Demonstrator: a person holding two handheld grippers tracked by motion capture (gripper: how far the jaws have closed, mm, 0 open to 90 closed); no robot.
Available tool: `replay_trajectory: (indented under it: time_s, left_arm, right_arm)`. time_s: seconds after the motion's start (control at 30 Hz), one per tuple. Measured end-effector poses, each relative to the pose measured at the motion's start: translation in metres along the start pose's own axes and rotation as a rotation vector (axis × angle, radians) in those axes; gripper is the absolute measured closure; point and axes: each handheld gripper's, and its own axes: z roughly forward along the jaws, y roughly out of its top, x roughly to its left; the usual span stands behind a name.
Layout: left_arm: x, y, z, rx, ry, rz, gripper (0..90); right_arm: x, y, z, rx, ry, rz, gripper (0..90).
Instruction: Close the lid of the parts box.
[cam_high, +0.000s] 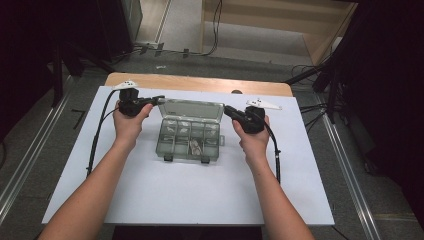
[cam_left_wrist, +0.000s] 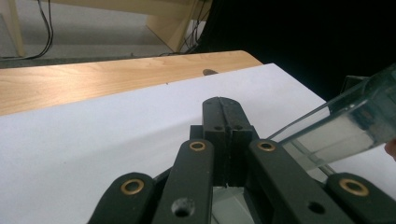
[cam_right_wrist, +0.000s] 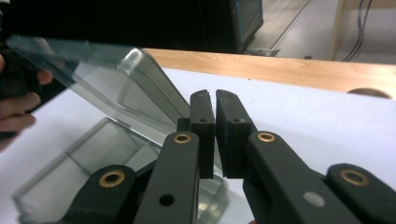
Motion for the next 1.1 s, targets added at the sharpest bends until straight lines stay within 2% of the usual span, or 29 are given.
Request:
replay_trajectory:
  time_s: [0.23,0.43,0.63,0.7,0.83,1.1]
  left_arm:
    - [-0.005,-0.01,-0.002,0.007,0.013,0.003,88.9]
    - [-0.015,-0.018,-0.001,0.028,0.033,0.042,88.8]
    - [-0.017,-0.027,-0.005,0.027,0.043,0.04,88.8]
    - [-0.019,-0.029,-0.007,0.031,0.043,0.053,88.8]
    - [-0.025,-0.033,-0.014,0.029,0.045,0.073,88.8]
    - [-0.037,-0.047,-0.029,0.04,0.045,0.092,88.9]
  right_arm:
    - [0.007,-0.004,-0.002,-0.003,-0.016,-0.009,84.5]
    - [0.011,-0.011,-0.002,0.003,-0.024,-0.032,84.5]
    - [0.017,-0.016,-0.003,-0.005,-0.023,-0.058,84.5]
    - [0.018,-0.018,-0.003,-0.004,-0.023,-0.058,84.5]
    - [0.021,-0.022,-0.006,-0.003,-0.018,-0.091,85.0]
    - [0.026,-0.033,-0.014,0.005,-0.006,-0.117,86.3]
